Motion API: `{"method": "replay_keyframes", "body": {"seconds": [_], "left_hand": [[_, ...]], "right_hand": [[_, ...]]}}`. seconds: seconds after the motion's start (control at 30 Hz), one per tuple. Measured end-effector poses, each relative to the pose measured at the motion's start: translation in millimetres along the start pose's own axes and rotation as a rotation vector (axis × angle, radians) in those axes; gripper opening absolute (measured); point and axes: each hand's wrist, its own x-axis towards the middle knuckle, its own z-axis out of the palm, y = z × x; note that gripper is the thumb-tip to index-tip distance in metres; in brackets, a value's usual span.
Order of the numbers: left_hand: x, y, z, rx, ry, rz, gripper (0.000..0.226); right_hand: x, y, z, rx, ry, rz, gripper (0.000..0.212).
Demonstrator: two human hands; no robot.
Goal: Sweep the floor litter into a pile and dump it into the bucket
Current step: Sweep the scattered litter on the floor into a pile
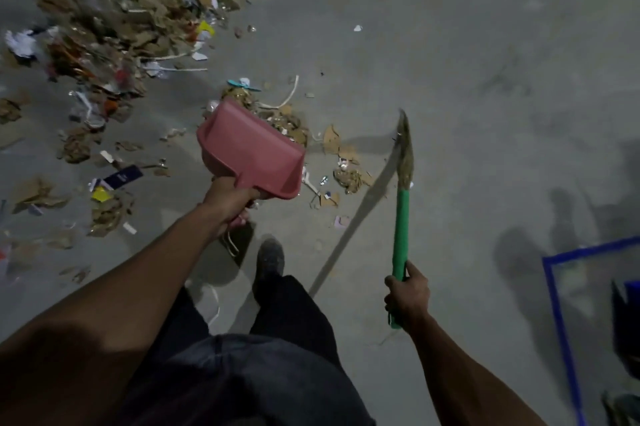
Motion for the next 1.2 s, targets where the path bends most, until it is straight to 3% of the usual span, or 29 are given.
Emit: {"method": "replay_keyframes", "body": {"seconds": [0.13,0.27,0.43,0.7,0.83,1.0,1.2], "left_hand": [[3,4,23,0.028,-0.039,-0.007,0.007],[9,2,28,0.04,-0.025,-0.02,0.007],[14,-8,17,0.052,0.001,-0.019,0.011],[6,-31,-10,0.078,0.108,-0.023,0.009],[-4,-32,-16,0.05,0.107,-0.018,0.008],[-13,-27,-10,0.027,0.094,-0.008,0.012],[-13,-23,4,0.009,0.063,0.012,0.011]], "right_hand": [[34,11,-11,-0.013,0.026,0.101,0.033],[58,-4,-2,-0.16,-0.095,0.099,0.036],[51,-41,53,-0.388,-0.268,-0.079,0.033],[18,-74,102,-0.565,-0.383,-0.405,0.041],[4,-68,87,-0.44,-0.35,-0.465,0.047],[-2,-35,65,-0.151,-0.197,-0.332,0.068],[9,-9,34,0.051,-0.002,-0.122,0.05]]}}
